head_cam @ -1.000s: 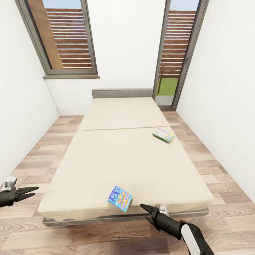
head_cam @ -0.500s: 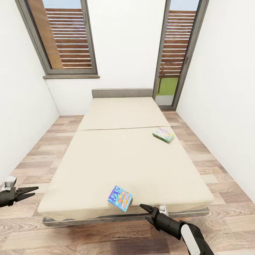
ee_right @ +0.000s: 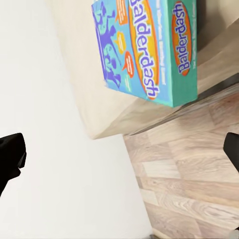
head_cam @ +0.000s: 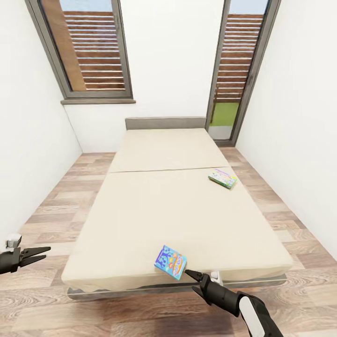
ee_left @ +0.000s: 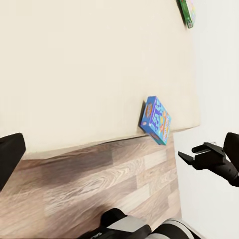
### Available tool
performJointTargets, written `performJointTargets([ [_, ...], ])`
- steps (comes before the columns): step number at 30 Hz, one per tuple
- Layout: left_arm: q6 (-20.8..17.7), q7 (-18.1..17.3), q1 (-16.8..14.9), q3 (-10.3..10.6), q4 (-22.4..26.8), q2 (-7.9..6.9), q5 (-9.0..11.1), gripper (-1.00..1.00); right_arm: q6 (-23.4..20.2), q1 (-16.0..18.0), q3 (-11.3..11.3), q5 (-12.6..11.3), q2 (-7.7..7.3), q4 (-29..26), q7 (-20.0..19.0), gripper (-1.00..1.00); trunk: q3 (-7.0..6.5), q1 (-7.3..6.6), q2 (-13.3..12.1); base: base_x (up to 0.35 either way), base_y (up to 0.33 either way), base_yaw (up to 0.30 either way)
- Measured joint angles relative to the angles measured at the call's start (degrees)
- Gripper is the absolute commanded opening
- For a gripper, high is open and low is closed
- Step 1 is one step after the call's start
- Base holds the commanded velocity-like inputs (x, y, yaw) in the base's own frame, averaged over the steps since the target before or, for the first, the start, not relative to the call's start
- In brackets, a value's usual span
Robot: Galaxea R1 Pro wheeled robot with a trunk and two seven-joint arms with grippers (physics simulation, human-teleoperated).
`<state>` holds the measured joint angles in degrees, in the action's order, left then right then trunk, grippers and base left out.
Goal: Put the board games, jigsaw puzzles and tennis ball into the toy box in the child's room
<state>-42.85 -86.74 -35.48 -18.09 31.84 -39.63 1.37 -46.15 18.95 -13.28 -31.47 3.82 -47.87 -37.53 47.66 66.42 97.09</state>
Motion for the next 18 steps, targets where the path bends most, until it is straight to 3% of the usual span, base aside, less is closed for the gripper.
performJointTargets([
  [18,0.09,0.02,0.00,0.01,-0.01,0.00,0.02,1.00,0.00,0.00,-0.01,0.01,-0.01,-0.01,-0.01,1.00,0.00,0.00,0.00,0.000,0.073,0.000],
])
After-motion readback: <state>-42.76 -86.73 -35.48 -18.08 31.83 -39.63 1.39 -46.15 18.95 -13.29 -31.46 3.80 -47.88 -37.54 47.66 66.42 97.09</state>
